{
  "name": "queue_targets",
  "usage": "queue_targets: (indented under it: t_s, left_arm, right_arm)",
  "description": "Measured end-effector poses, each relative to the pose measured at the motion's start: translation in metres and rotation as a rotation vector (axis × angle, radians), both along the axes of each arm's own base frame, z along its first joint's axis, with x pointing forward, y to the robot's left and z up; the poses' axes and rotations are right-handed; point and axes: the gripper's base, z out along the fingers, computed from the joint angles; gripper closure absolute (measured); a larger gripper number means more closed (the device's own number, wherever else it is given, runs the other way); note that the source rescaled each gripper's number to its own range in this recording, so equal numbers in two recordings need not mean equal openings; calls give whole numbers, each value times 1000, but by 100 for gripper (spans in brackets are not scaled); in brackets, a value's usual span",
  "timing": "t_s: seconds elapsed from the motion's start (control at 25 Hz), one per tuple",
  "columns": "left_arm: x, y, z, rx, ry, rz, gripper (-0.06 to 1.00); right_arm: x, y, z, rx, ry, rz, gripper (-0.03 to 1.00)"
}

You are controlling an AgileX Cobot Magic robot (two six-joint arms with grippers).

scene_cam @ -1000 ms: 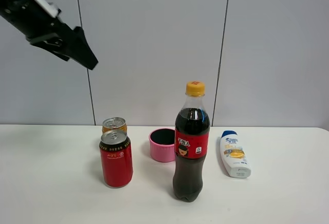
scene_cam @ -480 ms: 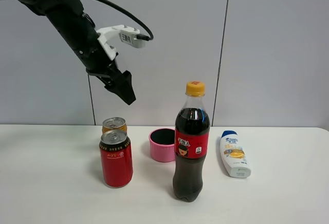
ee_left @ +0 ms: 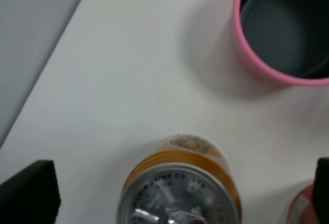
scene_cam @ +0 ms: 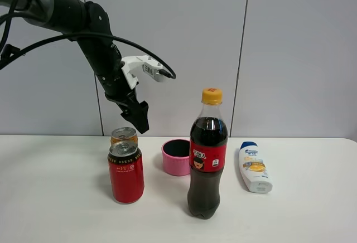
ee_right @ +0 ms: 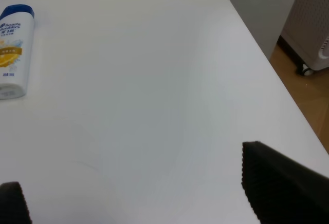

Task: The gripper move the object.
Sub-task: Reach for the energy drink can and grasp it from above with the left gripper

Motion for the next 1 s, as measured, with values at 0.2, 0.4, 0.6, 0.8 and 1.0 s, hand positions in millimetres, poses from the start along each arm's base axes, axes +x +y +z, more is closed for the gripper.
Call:
queue_targets:
  t_s: [0.2, 0.4, 0.6, 0.8, 1.0]
  left_arm:
    - [2, 3, -19, 70, 33, -20, -6]
    - [4, 5, -36, 106, 61, -29, -6]
    - [6, 6, -53, 140, 83, -36, -6]
    - [7, 6, -56, 139, 86, -34, -6]
    - [8, 6, -57, 134, 76, -33, -2]
  right_arm:
    - [0, 0, 0, 0, 0, 0, -3]
    - [0, 0, 0, 0, 0, 0, -3]
    - [0, 0, 0, 0, 0, 0, -3]
    - [0, 0, 0, 0, 0, 0, -3]
    - [0, 0, 0, 0, 0, 0, -3]
